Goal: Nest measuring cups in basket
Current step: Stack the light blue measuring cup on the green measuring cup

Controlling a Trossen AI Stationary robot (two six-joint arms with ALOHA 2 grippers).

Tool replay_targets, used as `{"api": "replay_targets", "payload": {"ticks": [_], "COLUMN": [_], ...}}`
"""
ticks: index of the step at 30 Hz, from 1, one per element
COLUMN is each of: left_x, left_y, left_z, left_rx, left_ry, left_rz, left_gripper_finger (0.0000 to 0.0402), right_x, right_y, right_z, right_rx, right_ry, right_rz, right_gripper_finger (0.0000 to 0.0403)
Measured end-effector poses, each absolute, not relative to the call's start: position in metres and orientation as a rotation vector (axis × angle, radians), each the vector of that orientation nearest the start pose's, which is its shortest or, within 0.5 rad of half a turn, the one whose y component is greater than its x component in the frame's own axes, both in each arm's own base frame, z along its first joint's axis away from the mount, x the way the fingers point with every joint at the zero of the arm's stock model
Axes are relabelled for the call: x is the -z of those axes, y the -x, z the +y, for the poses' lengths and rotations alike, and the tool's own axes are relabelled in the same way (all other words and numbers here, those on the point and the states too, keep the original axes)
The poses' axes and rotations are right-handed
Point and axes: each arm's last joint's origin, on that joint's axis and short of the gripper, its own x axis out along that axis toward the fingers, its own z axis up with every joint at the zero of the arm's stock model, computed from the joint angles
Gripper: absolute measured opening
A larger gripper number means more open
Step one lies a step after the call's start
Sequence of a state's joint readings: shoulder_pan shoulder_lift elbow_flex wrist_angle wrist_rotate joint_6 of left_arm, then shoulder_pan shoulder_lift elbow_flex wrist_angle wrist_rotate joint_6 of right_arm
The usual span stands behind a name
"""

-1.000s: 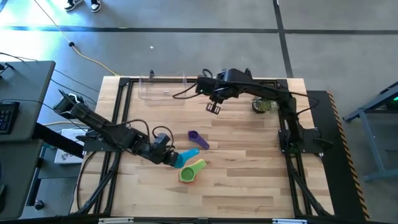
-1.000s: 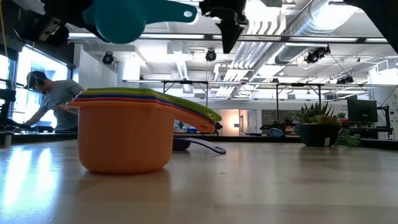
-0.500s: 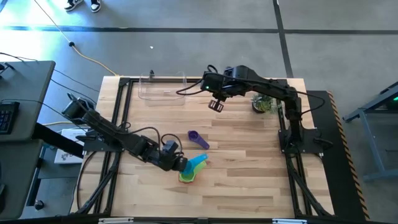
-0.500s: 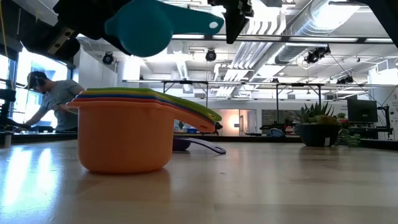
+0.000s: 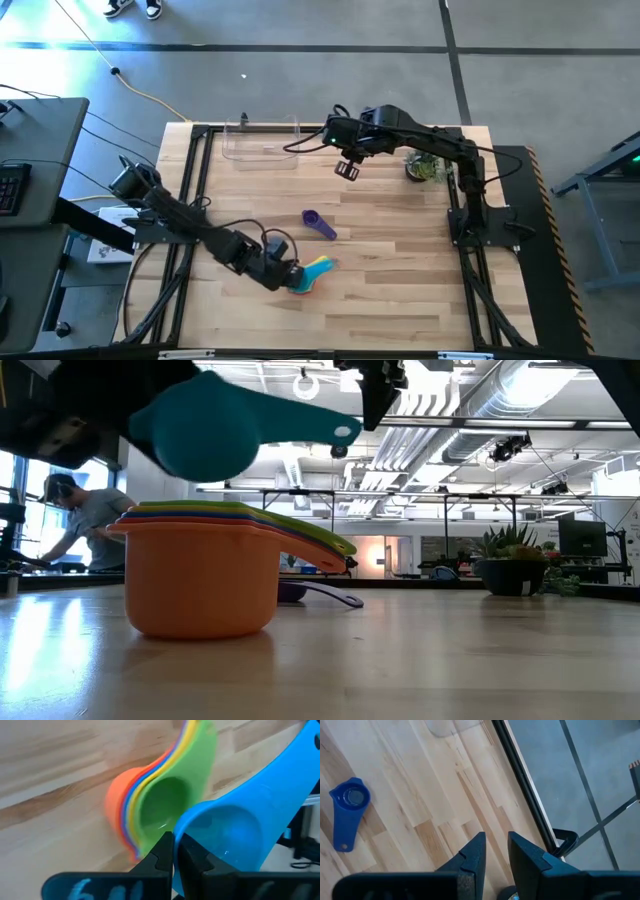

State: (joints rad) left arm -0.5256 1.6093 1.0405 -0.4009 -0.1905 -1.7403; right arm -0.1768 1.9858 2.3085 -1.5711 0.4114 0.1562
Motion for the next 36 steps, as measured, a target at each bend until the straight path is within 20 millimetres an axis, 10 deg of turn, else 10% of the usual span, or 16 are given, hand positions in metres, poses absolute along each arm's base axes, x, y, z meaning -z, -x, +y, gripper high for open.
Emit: {"api": "replay_targets", "payload": {"ticks": [36], "left_x": [-0.194], "left_y": [-0.287], "left_z": [-0.152], "left_rx": [-0.61], "left_ry": [1.272], "left_rz": [0.917], "left_gripper_finger": [0.0021], "right_x": [-0.39], "right_y": [-0.362], "right_z": [-0.076], "right_rx": [0.594], "right_ry": [-0.016], "right_rz": [1.208], "right_gripper_finger": [0.0073]}}
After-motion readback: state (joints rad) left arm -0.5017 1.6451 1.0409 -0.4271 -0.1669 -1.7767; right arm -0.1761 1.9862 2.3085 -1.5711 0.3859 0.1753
